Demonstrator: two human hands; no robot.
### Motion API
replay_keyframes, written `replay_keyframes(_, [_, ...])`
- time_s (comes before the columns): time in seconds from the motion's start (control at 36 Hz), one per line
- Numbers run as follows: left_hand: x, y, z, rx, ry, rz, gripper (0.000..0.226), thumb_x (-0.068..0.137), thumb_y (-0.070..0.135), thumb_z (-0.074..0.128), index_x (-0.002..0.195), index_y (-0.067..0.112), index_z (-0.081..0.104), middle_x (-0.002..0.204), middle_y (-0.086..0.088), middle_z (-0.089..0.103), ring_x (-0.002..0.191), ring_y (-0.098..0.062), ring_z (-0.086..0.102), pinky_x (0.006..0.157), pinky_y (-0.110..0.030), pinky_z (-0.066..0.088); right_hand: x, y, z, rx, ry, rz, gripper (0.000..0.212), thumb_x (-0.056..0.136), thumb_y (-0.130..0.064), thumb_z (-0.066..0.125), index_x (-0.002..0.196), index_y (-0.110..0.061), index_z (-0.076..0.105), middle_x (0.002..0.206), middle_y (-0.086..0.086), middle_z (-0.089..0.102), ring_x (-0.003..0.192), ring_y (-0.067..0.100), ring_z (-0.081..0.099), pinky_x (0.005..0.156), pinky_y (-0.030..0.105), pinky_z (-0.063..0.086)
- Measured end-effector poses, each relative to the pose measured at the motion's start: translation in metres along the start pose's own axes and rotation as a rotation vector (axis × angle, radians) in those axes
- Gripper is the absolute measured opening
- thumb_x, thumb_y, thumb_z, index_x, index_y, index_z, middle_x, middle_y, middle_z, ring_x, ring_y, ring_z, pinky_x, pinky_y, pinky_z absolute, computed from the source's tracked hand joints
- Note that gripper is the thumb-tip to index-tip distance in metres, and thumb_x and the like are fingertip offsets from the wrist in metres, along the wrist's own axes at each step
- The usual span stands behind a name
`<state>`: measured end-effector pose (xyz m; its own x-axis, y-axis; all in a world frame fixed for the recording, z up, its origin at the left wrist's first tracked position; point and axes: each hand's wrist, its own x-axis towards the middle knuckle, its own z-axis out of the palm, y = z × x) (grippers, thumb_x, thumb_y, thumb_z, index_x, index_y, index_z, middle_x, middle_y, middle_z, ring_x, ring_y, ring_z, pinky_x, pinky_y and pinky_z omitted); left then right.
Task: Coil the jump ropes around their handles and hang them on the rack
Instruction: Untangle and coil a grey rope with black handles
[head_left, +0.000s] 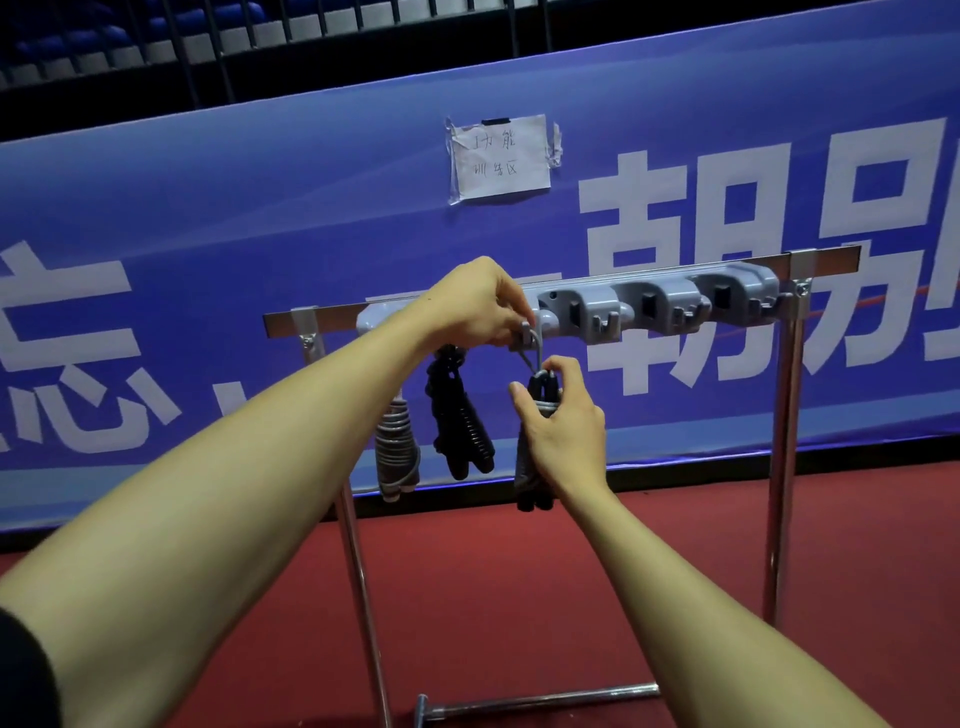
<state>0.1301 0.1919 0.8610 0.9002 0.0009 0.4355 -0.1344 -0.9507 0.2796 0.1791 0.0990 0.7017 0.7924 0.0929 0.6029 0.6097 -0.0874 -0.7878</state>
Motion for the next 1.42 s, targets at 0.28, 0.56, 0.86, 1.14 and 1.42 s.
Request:
replay_keyframes(0.28, [-0.049,-0.011,0.029,-0.034,0.244,0.039,0.016,0.091,0.012,0.062,0.106,0.012,0.067,0.092,0.003,0.065,0.080,-0.016,0.061,0.082,-0.028,0.050,-0.005,0.009,-0.006,0.095,-0.089,0.025,0.061,0.074,-0.046,0.078,0.123,-0.050,0.042,0.113,-0.007,0.066,0.105,0.025,0.061,0.092,0.044,0.050])
replay_keyframes(0.56, [-0.109,-0.036,0.094,-0.209,0.153,-0.076,0.017,0.090,0.018,0.065,0.107,0.018,0.063,0.098,-0.001,0.061,0.076,-0.020,0.063,0.077,-0.032,0.052,-0.015,0.006,-0.036,0.117,-0.264,0.033,0.085,0.079,-0.028,0.081,0.142,-0.049,0.028,0.125,-0.009,0.062,0.115,0.007,0.057,0.086,0.031,0.054])
replay_keyframes(0.86, [-0.162,-0.032,0.115,-0.162,-0.036,-0.222,0.013,0.091,0.023,0.065,0.101,0.014,0.067,0.100,0.001,0.066,0.094,-0.016,0.061,0.083,-0.024,0.044,-0.051,-0.002,-0.077,-0.079,-0.269,0.155,0.070,0.085,-0.037,0.074,0.140,-0.041,0.032,0.114,0.002,0.060,0.087,0.019,0.066,0.071,0.033,0.053])
replay_keyframes(1.14, [-0.255,-0.007,0.204,0.058,-0.273,-0.183,0.027,0.093,0.031,0.059,0.113,0.012,0.061,0.114,-0.010,0.057,0.107,-0.029,0.057,0.097,-0.033,0.042,-0.181,0.052,-0.128,-0.554,-0.445,0.065,0.032,0.085,-0.036,0.072,0.110,-0.020,0.061,0.101,0.000,0.068,0.091,0.024,0.065,0.081,0.039,0.052])
replay_keyframes(1.42, [-0.419,-0.014,0.413,0.077,-0.607,-0.265,0.032,0.095,0.034,0.054,0.115,0.009,0.054,0.117,-0.013,0.049,0.110,-0.038,0.052,0.092,-0.047,0.046,-0.393,0.204,-0.162,-0.791,-0.701,0.284,0.039,0.087,-0.040,0.066,0.118,-0.017,0.056,0.112,0.009,0.063,0.107,0.032,0.059,0.085,0.041,0.050])
